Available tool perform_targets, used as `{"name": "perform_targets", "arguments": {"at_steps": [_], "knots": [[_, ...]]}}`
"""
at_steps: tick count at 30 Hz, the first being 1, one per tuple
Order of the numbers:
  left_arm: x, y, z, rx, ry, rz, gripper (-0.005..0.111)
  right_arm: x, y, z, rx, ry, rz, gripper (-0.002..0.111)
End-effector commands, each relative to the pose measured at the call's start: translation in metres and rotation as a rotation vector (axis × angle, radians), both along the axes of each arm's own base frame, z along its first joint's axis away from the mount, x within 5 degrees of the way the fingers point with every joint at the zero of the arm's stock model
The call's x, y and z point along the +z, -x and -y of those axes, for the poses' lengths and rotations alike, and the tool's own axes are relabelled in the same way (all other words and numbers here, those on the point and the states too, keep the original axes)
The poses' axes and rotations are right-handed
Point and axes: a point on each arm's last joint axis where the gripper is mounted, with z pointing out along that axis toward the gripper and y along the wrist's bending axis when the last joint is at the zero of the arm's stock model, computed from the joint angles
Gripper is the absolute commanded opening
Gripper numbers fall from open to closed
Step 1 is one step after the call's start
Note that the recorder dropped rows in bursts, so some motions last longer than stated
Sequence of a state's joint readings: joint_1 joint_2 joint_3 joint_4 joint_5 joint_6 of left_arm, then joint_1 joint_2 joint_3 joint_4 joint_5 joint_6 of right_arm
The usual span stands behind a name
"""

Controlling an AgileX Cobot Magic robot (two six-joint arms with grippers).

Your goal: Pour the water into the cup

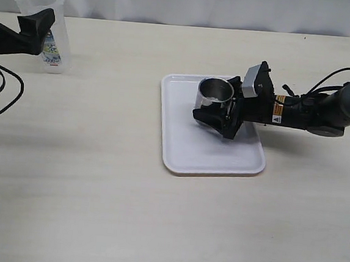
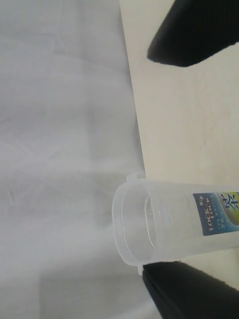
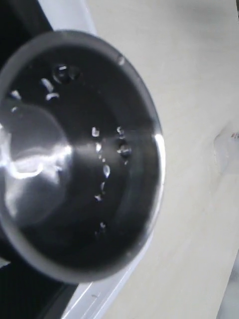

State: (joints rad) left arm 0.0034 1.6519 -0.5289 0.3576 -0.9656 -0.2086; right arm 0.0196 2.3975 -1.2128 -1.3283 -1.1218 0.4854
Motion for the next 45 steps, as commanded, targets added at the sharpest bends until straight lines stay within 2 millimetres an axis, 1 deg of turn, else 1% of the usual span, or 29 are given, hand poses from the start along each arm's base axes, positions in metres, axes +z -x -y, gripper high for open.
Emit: {"name": "perform_targets", "arguments": {"at_steps": [1,6,10,12,13,15,19,22,25,29,35,40,42,43,45], "knots": [[0.002,0.001,0.000,0.000,0.010,0.014,0.105,0.001,-0.001,0.002,-0.014,-0.015,-0.004,0.080],[0.002,0.001,0.000,-0.001,0.011,0.015,0.105,0.001,-0.001,0.002,-0.016,-0.017,-0.009,0.080],[0.003,0.001,0.000,-0.006,0.009,0.019,0.105,0.001,-0.001,0.002,-0.046,-0.051,-0.097,0.079],[0.003,0.001,0.000,-0.006,0.009,0.019,0.105,0.001,0.000,0.002,-0.038,-0.048,-0.103,0.080],[0.003,0.001,0.000,-0.006,0.009,0.019,0.105,0.001,-0.001,0.002,-0.046,-0.048,-0.099,0.082],[0.003,0.001,0.000,-0.006,0.009,0.019,0.105,0.002,-0.002,0.003,-0.063,-0.058,-0.099,0.088],[0.003,0.001,0.000,-0.006,0.009,0.019,0.105,0.003,-0.004,0.004,-0.093,-0.073,-0.101,0.109],[0.003,0.001,0.000,-0.006,0.009,0.019,0.105,0.003,-0.002,0.002,-0.054,-0.064,-0.091,0.110],[0.003,0.001,0.000,-0.006,0.009,0.019,0.105,0.008,0.000,0.001,-0.024,-0.070,-0.069,0.110],[0.003,0.001,0.000,-0.006,0.009,0.019,0.105,0.021,-0.001,0.001,-0.004,-0.059,-0.035,0.110],[0.003,0.001,0.000,-0.006,0.009,0.019,0.105,0.049,0.001,0.000,0.054,-0.027,0.034,0.110],[0.003,0.001,0.000,0.001,0.014,0.019,0.105,0.075,0.006,-0.001,0.108,-0.018,0.032,0.110],[0.003,0.001,0.000,0.001,0.014,0.019,0.105,0.096,0.013,0.002,0.170,-0.022,0.042,0.110],[0.003,0.001,0.000,0.001,0.014,0.019,0.105,0.104,0.014,0.004,0.176,-0.012,0.041,0.110],[0.003,0.001,0.000,0.001,0.014,0.019,0.105,0.127,0.017,0.012,0.157,-0.007,0.024,0.110]]}}
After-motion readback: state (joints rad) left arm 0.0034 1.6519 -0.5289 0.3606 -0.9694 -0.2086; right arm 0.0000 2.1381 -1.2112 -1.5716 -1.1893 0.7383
